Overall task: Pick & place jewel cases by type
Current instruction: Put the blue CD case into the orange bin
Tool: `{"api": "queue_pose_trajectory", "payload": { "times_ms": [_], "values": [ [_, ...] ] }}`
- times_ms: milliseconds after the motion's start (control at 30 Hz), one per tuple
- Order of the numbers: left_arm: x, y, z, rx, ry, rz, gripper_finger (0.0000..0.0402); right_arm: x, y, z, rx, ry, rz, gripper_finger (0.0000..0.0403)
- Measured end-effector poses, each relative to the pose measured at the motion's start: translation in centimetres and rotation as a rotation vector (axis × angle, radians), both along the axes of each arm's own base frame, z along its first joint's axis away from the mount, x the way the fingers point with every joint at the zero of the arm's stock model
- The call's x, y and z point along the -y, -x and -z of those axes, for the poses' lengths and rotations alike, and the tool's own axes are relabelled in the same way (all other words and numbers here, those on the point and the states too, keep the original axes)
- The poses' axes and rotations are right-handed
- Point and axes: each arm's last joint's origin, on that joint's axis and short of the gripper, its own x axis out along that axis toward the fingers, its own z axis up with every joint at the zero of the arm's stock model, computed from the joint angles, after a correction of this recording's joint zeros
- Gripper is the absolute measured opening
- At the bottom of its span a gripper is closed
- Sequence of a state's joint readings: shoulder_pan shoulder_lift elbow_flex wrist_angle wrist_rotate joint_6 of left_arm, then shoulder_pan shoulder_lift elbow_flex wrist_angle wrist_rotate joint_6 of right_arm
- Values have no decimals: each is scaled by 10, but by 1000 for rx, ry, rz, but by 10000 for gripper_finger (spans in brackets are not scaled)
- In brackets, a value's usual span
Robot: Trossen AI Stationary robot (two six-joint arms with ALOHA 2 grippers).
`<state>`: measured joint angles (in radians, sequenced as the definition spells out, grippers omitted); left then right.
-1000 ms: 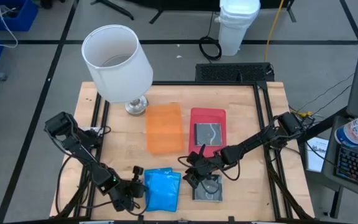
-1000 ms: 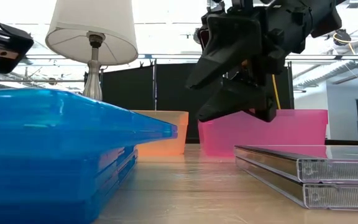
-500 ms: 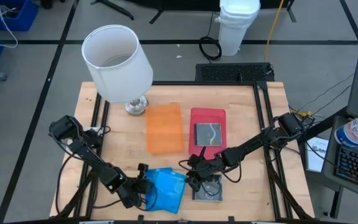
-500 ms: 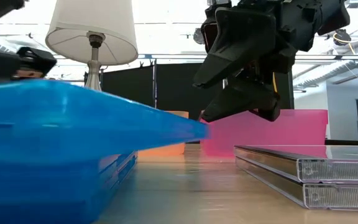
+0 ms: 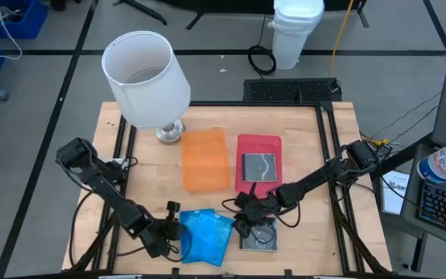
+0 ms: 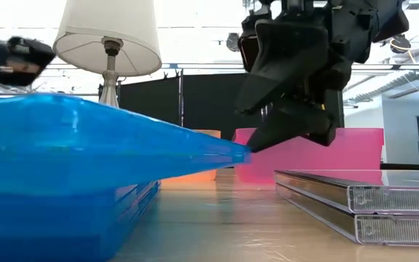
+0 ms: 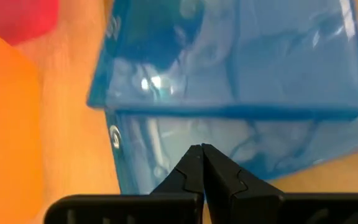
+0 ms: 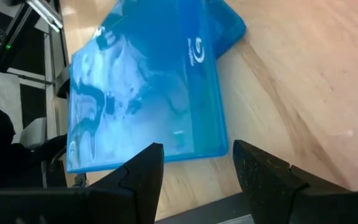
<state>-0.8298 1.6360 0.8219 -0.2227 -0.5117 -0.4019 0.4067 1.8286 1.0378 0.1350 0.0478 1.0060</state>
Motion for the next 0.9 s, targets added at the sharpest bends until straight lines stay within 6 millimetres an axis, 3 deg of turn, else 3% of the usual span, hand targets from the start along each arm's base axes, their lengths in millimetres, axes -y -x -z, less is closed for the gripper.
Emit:
{"api": "queue_pose_trajectory", "payload": {
  "times_ms": [333, 900],
  "values": [
    [16, 3, -5, 78, 91, 37, 4, 1, 1, 1, -28, -11, 21, 183],
    [37, -13, -21, 102, 133, 124, 12, 3, 2, 4, -63, -24, 26, 183]
  ]
}}
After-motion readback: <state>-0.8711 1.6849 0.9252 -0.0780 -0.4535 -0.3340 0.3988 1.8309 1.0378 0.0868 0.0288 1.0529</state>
